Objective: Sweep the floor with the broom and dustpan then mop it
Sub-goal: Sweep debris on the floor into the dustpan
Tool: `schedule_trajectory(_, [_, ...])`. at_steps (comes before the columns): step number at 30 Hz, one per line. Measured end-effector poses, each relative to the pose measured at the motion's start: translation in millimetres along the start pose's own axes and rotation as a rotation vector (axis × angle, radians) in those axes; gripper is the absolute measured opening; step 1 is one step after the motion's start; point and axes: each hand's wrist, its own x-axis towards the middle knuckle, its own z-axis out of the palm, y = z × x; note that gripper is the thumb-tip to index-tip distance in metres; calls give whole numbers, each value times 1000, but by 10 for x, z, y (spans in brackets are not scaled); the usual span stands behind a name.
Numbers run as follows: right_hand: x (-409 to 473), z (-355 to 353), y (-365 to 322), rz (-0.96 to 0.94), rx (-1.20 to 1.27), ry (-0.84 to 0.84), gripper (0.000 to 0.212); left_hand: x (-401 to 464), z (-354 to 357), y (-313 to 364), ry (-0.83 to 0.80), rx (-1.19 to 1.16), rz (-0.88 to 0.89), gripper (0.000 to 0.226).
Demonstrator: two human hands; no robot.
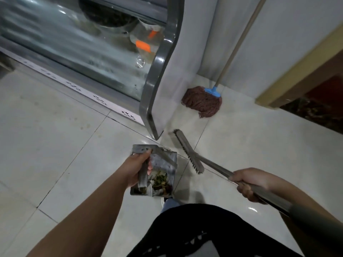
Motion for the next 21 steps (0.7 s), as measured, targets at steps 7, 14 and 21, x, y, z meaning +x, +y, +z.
schedule_trajectory(7, [60,14,-46,-30,-32,25,28,256,7,-211,211,43,67,36])
schedule_trajectory(14, [102,5,-89,37,-95,-1,24,242,105,-403,250,310,41,58])
schedule_trajectory(21, [82,-157,-134,106,-124,5,25,210,-94,-455,227,-59,286,16])
